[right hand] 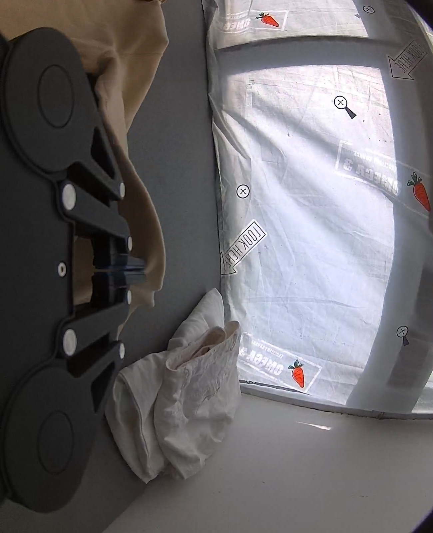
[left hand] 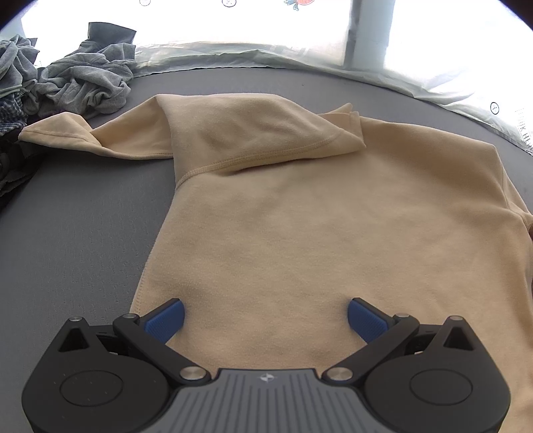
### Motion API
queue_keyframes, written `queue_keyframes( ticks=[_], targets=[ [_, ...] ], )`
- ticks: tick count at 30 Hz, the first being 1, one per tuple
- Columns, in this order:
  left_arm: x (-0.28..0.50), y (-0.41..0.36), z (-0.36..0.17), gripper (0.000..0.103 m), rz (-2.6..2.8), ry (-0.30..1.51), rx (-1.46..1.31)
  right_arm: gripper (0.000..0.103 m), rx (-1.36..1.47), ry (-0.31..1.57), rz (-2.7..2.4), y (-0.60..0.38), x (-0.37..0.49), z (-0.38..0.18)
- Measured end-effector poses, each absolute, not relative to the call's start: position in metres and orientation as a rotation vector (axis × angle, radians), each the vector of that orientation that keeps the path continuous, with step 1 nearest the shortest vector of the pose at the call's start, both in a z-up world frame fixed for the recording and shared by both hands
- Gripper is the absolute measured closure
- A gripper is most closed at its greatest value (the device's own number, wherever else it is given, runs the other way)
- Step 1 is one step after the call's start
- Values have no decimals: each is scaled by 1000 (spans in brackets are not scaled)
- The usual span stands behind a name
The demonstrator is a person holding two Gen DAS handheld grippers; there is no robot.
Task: Fold clothes
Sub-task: 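Grasp the sleeve end with the right tool and straighten it along the table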
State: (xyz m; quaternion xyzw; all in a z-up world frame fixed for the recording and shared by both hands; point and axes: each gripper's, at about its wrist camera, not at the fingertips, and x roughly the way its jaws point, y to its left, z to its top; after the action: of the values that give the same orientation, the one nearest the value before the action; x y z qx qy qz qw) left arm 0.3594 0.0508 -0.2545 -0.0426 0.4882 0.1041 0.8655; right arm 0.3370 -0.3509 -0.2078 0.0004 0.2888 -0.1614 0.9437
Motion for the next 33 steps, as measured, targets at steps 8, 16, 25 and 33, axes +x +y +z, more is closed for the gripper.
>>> queue_keyframes(
  ticks=[8, 16, 25, 33],
  targets=[
    [359, 51, -255, 0, 219, 1018, -86, 100, 164, 701, -417, -373, 314, -230],
    [359, 51, -256, 0, 215, 1014, -84, 89, 214, 599, -405, -385, 361, -204],
    [358, 52, -256, 0, 213, 1009, -81, 70, 191, 744, -378, -383, 396, -233],
    [357, 52, -256, 0, 212, 1009, -80, 96, 227, 693, -506, -393, 342, -238]
  ],
)
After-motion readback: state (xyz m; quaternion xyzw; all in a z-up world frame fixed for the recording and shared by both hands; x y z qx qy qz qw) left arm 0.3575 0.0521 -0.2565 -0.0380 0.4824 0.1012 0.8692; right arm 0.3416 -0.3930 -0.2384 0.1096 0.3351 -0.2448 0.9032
